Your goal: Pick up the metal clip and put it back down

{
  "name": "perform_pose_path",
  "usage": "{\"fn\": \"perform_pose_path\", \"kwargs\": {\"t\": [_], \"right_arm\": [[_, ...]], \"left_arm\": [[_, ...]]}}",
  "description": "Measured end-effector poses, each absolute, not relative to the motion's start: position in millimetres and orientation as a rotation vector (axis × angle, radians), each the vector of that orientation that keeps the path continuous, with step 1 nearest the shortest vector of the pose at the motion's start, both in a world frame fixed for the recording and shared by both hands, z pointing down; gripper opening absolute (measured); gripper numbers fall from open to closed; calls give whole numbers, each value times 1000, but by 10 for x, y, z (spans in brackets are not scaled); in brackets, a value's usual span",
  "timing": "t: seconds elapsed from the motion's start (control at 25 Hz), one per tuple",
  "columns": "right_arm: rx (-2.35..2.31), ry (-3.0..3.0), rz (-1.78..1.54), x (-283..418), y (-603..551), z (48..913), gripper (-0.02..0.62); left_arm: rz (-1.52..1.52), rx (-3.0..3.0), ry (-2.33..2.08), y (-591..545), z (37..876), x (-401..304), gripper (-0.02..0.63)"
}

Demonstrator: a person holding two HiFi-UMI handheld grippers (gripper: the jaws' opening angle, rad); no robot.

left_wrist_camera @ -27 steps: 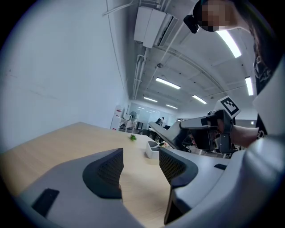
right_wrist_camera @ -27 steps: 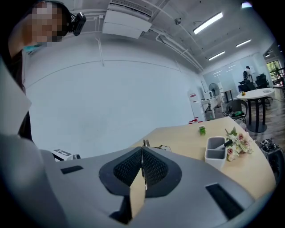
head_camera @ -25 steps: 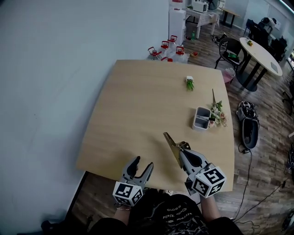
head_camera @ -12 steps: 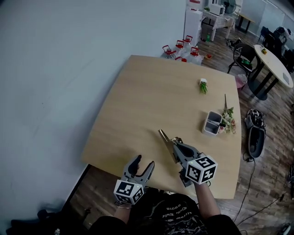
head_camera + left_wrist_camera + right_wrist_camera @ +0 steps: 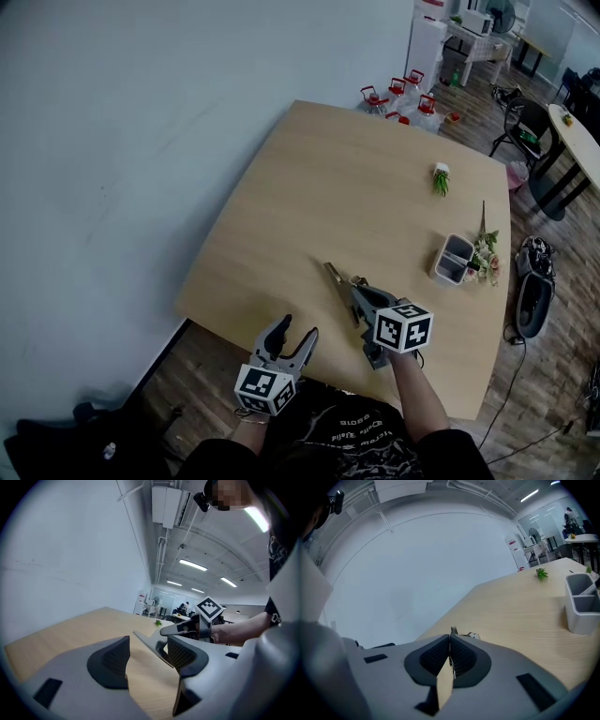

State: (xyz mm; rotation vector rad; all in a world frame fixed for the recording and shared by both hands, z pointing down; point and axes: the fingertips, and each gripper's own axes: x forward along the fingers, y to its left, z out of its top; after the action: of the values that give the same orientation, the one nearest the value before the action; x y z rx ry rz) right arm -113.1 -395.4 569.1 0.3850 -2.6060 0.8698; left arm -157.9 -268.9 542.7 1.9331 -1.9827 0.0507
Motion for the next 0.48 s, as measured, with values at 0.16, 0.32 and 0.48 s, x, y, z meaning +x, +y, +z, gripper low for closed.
{"fn": "perform_pose_path", "kwargs": {"t": [0.16, 0.32, 0.48], "right_arm": [[369, -2551, 960, -1195, -3959, 5931, 18], [360, -2490, 1045, -1260, -3984, 6144, 18], [357, -2451, 1115, -1306, -4024, 6284, 18]], "left_arm": [[58, 1902, -2001, -2643, 5448, -1613, 247], [65, 1871, -2029, -2576, 5465, -1658, 247], [78, 1849, -2035, -2524, 5475, -1643, 247]]}}
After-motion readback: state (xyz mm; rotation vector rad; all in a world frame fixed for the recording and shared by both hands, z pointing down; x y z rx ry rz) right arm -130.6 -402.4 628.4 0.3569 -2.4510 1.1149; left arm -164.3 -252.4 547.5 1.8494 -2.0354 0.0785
